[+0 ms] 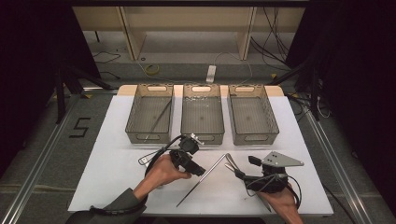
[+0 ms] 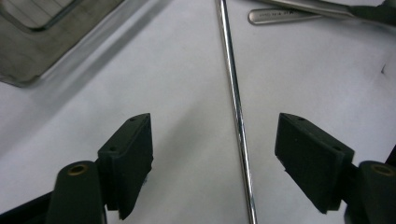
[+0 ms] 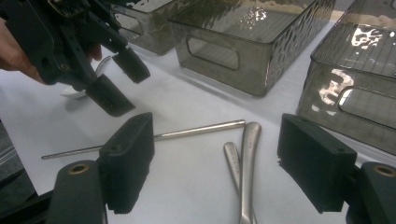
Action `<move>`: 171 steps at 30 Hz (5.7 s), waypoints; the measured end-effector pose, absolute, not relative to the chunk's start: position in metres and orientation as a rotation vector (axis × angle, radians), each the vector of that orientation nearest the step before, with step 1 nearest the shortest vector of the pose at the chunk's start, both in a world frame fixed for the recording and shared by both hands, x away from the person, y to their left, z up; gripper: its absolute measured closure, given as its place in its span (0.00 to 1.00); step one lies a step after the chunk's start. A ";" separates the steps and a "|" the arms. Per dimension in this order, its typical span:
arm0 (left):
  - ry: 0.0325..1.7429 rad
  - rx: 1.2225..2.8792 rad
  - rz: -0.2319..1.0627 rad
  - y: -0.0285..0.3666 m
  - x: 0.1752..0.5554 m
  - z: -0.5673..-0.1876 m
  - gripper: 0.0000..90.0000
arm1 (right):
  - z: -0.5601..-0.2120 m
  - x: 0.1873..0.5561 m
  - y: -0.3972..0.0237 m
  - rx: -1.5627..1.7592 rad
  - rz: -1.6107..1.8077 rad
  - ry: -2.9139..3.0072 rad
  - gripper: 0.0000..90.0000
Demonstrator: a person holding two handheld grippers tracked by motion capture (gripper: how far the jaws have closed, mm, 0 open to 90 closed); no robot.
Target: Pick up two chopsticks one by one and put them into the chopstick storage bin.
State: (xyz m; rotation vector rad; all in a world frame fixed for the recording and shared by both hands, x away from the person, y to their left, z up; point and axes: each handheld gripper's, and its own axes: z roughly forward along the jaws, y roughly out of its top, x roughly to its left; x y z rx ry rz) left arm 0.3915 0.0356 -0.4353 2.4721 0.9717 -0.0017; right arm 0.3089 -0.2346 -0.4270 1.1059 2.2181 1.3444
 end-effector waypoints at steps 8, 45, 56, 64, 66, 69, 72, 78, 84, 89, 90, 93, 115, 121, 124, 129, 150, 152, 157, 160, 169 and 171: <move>0.928 2.523 -0.029 0.026 0.389 -0.448 0.40 | -0.427 0.309 -0.234 1.104 1.343 2.221 0.31; 0.849 2.641 0.077 0.013 0.384 -0.463 0.83 | -0.428 0.309 -0.233 1.101 1.333 2.238 0.31; 0.864 2.639 0.045 0.015 0.389 -0.463 0.94 | -0.428 0.309 -0.233 1.103 1.329 2.237 0.31; 0.851 2.630 0.046 0.017 0.389 -0.463 0.95 | -0.428 0.309 -0.233 1.101 1.327 2.240 0.31; 0.849 2.626 0.042 0.018 0.390 -0.463 0.95 | -0.428 0.309 -0.233 1.101 1.327 2.240 0.31; 0.858 2.611 0.010 0.021 0.392 -0.463 0.95 | -0.428 0.309 -0.233 1.102 1.328 2.240 0.31; 0.858 2.608 0.010 0.025 0.394 -0.463 0.95 | -0.428 0.309 -0.233 1.106 1.329 2.238 0.31; 0.854 2.552 -0.006 0.033 0.398 -0.453 0.95 | -0.427 0.309 -0.234 1.104 1.332 2.238 0.32; 0.849 2.503 -0.002 0.043 0.400 -0.435 0.95 | -0.428 0.309 -0.234 1.105 1.329 2.238 0.32; 0.858 2.438 0.013 0.056 0.405 -0.415 0.95 | -0.428 0.310 -0.235 1.107 1.332 2.236 0.32; 0.865 2.419 0.014 0.059 0.406 -0.411 0.95 | -0.428 0.310 -0.235 1.108 1.333 2.235 0.31; 0.867 2.388 0.025 0.066 0.408 -0.402 0.95 | -0.428 0.310 -0.235 1.107 1.334 2.236 0.31; 1.004 2.147 0.157 0.130 0.452 -0.348 0.95 | -0.429 0.310 -0.236 1.120 1.337 2.228 0.31; 1.053 2.098 0.203 0.148 0.465 -0.338 0.95 | -0.429 0.310 -0.236 1.120 1.335 2.227 0.31; 1.076 2.078 0.217 0.157 0.473 -0.336 0.95 | -0.429 0.310 -0.236 1.121 1.338 2.224 0.32; 1.116 2.059 0.234 0.166 0.486 -0.334 0.95 | -0.429 0.310 -0.236 1.122 1.339 2.224 0.31; 1.308 1.986 0.352 0.201 0.539 -0.346 0.95 | -0.429 0.310 -0.236 1.128 1.338 2.228 0.32; 1.315 1.981 0.363 0.203 0.542 -0.347 0.95 | -0.429 0.310 -0.236 1.128 1.340 2.228 0.31; 1.328 1.977 0.407 0.207 0.548 -0.351 0.95 | -0.429 0.310 -0.237 1.126 1.340 2.228 0.31; 1.339 1.970 0.425 0.208 0.551 -0.357 0.95 | -0.429 0.310 -0.236 1.127 1.339 2.231 0.31; 1.349 1.956 0.430 0.210 0.556 -0.369 0.95 | -0.429 0.310 -0.236 1.126 1.340 2.232 0.31; 1.346 1.971 0.439 0.209 0.556 -0.373 0.95 | -0.429 0.310 -0.236 1.126 1.340 2.231 0.31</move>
